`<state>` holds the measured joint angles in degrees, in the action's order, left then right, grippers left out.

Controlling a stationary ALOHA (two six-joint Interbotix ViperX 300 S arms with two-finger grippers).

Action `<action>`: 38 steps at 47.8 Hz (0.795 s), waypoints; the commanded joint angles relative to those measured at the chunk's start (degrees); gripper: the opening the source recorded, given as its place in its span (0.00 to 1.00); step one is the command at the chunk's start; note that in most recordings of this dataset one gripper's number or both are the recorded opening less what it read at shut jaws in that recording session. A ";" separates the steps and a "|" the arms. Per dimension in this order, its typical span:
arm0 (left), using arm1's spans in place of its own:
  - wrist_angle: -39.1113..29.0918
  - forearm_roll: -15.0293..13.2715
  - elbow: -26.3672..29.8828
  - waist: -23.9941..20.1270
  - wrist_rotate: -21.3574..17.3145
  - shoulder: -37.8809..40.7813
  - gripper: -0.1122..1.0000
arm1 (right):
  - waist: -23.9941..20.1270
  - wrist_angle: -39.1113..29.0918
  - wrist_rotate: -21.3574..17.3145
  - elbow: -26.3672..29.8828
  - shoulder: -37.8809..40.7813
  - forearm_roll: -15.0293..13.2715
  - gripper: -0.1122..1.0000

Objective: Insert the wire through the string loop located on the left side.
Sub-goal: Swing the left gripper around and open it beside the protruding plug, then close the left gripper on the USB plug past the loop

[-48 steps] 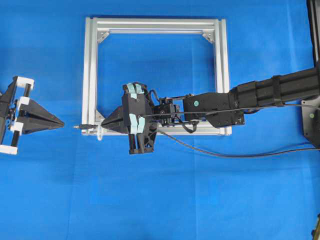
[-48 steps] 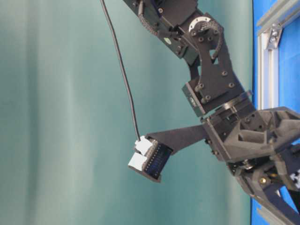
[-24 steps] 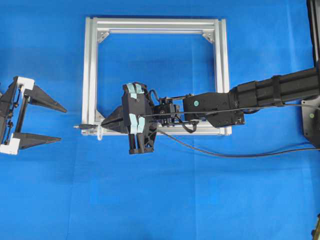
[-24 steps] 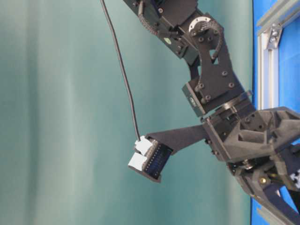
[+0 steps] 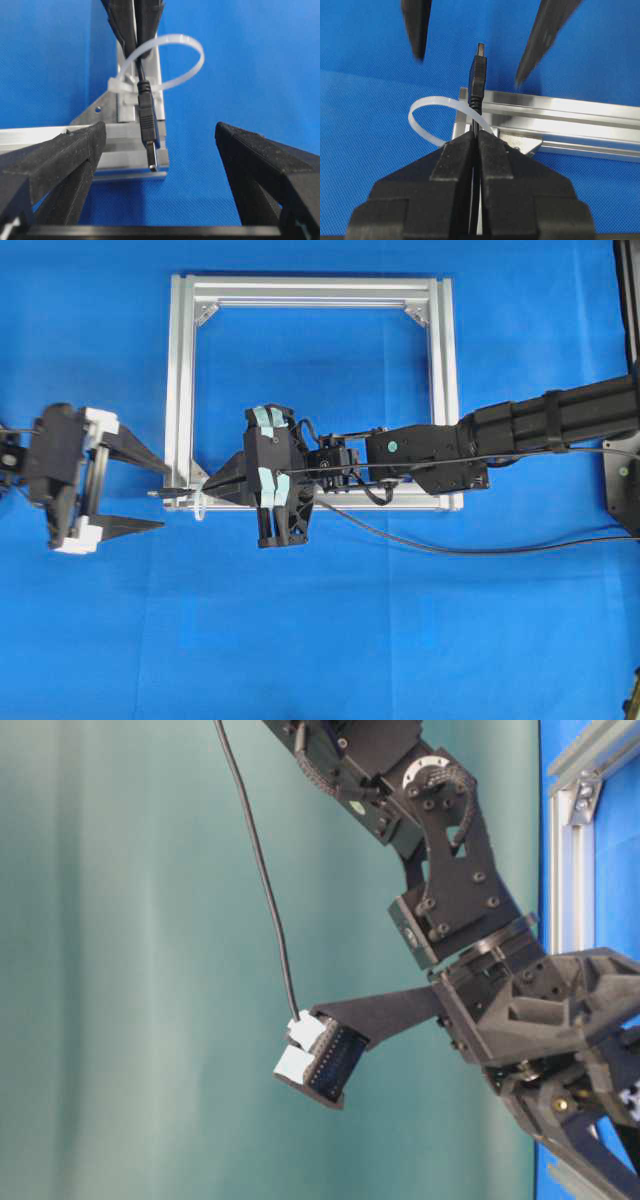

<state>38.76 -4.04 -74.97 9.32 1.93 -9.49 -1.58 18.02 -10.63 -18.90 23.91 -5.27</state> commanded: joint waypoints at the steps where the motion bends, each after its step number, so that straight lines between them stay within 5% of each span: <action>1: 1.85 0.00 1.67 -0.18 0.00 1.93 0.91 | 0.26 0.18 0.00 0.70 -1.05 -0.09 0.10; 38: 3.25 0.00 1.05 -0.18 0.00 1.67 0.90 | 0.26 0.18 0.00 0.70 -1.05 -0.09 0.10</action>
<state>41.48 -4.04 -74.18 9.32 1.93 -7.12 -1.49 18.02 -10.63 -18.90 23.91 -5.27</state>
